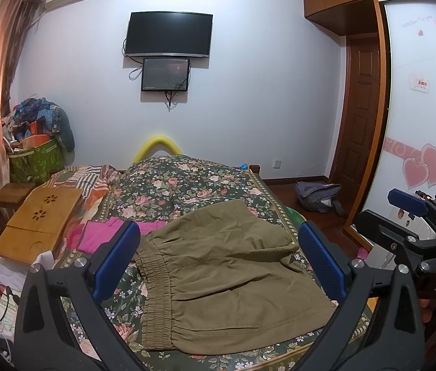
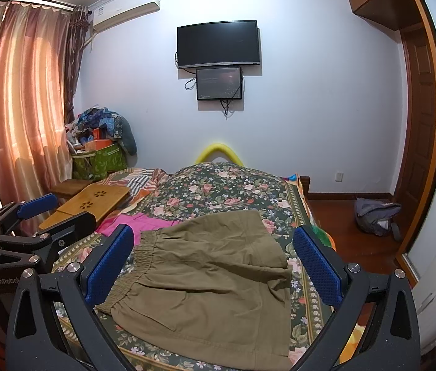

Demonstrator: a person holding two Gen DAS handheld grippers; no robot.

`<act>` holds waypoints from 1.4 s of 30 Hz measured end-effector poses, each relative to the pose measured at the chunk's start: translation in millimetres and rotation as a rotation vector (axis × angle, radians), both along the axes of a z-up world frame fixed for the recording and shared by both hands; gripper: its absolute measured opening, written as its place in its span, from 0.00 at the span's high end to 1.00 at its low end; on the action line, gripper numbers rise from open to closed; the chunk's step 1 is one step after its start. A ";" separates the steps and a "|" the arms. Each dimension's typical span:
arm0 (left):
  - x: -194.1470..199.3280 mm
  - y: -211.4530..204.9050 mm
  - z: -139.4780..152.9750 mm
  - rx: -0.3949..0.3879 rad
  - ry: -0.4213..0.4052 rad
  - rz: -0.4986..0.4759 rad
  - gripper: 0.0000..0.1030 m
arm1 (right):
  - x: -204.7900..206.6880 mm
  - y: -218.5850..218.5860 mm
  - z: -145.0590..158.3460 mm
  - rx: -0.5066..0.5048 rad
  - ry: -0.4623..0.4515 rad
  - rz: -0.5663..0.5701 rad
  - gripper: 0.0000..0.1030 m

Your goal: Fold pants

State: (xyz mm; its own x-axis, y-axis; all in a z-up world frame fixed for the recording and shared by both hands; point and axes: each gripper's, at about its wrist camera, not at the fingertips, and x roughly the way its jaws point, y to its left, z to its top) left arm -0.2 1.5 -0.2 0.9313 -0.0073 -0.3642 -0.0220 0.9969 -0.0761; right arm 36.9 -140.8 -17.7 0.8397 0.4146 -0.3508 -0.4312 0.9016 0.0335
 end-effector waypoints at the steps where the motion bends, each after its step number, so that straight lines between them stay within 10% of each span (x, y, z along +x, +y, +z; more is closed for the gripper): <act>1: 0.2 0.0 0.1 -0.001 0.001 0.000 0.00 | -0.4 0.2 -0.3 0.000 -0.001 0.000 0.00; 42: -4.6 -3.9 3.3 0.003 -0.022 0.004 0.00 | -4.3 2.9 0.7 -0.001 0.005 0.008 0.00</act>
